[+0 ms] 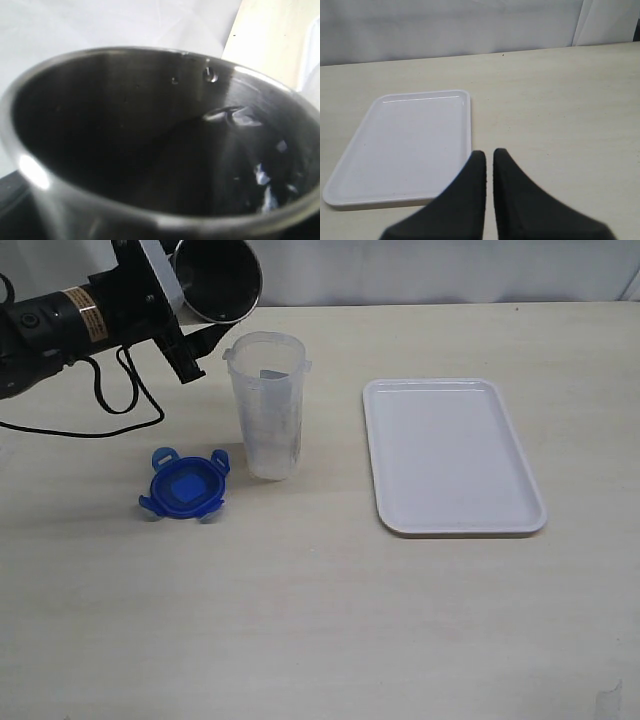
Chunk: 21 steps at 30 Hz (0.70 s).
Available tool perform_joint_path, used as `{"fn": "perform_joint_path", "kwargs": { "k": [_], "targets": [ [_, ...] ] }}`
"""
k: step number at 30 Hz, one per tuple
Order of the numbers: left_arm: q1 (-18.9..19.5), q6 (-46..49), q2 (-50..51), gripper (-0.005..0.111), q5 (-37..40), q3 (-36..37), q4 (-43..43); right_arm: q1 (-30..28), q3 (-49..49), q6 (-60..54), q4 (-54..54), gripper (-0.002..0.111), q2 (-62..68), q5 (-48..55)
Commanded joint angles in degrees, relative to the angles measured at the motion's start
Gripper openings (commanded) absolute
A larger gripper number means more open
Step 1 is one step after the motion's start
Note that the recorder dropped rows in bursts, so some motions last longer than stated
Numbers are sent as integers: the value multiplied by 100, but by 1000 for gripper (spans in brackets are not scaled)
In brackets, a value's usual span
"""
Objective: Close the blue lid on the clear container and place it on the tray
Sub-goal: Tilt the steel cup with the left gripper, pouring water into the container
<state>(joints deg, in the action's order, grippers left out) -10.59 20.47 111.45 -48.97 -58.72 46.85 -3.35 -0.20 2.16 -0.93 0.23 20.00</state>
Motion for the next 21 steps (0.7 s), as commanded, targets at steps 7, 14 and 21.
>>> {"fn": "perform_joint_path", "kwargs": {
  "k": [7, 14, 21],
  "targets": [
    [-17, 228, -100, 0, -348, -90, -255, -44, 20, 5, 8, 5, -23, -15],
    [-17, 398, -100, 0, -336, -90, -299, -44, 20, 5, 8, 5, -23, -15],
    [-17, 556, -100, 0, -322, -90, -298, -44, 20, 5, 8, 5, -23, -15]
  ]
}}
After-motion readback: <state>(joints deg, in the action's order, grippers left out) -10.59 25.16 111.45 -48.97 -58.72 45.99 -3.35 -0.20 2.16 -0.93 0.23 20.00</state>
